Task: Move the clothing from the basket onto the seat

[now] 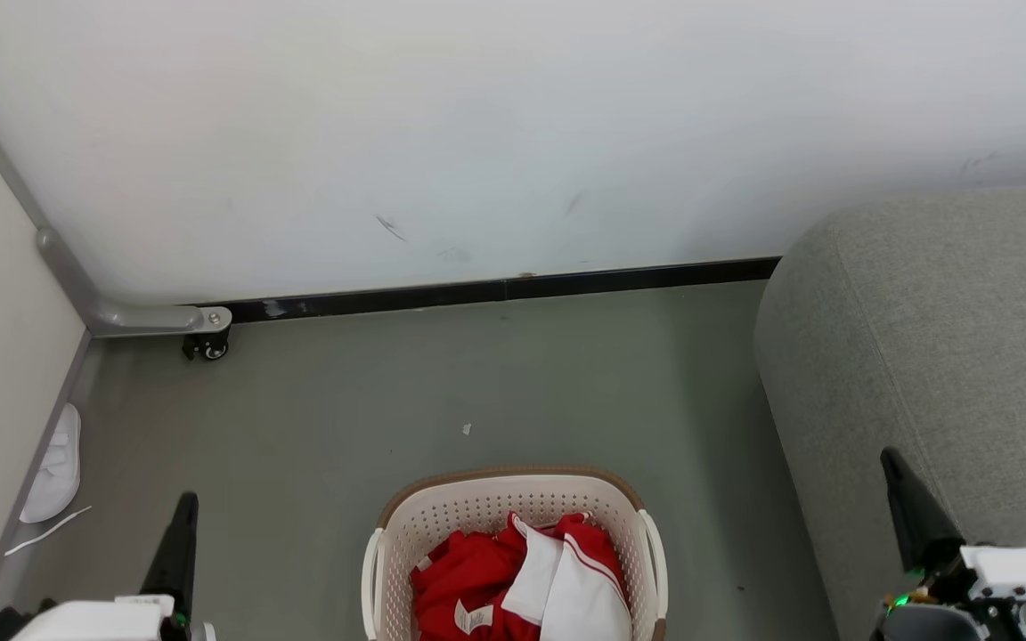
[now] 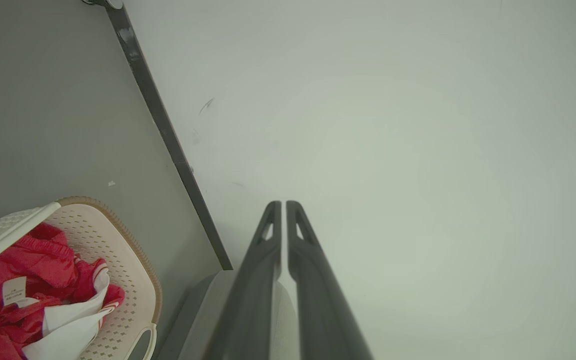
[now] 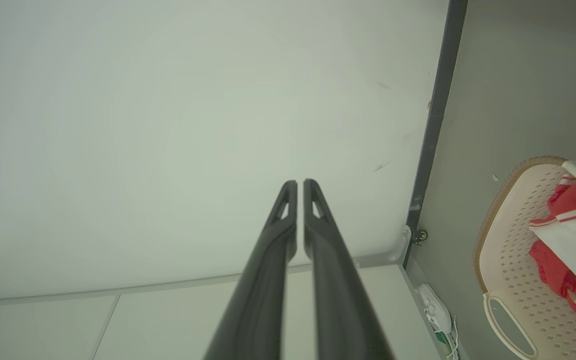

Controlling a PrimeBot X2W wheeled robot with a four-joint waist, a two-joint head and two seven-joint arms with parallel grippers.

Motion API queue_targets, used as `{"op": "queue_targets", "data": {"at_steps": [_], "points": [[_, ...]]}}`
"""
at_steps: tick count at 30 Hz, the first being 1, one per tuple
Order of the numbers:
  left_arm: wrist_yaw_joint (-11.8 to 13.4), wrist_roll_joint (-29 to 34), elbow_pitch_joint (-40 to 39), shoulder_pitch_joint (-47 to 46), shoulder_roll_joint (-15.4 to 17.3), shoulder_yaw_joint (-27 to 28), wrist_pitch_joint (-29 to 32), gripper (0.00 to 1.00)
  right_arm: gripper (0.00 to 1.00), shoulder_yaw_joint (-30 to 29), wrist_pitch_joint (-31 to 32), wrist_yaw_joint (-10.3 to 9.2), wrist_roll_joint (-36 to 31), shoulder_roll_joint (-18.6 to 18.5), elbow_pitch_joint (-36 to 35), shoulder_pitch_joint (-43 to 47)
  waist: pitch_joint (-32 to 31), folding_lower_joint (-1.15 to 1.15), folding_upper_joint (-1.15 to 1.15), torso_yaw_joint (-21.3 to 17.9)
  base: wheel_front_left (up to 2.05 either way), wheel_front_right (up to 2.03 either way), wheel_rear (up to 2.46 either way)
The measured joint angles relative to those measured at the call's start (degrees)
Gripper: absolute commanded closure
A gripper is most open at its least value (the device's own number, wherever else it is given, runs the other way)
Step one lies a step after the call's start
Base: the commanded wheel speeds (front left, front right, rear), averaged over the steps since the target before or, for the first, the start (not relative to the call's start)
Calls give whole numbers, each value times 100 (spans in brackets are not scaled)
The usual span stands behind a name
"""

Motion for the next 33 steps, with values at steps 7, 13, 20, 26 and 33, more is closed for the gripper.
{"op": "queue_targets", "data": {"at_steps": [7,13,20,26,33], "points": [[1,1,216,220,-151,-21,-8,0,0,27,-8,0,1,118,202,261,4,0,0,1,0,0,0],[1,15,162,219,-144,-19,-86,0,0,40,-51,0,3,118,174,252,10,0,0,2,0,0,0],[1,111,31,216,-140,-24,-183,0,0,116,-127,-1,41,115,48,242,9,2,0,1,0,0,0],[1,213,-77,204,-124,-52,-307,0,0,200,-215,0,2,111,-68,235,-2,11,0,-3,0,0,0],[1,480,-223,197,11,-112,-488,0,0,285,-372,0,-236,89,-220,198,-17,42,0,-8,0,0,0]]}}
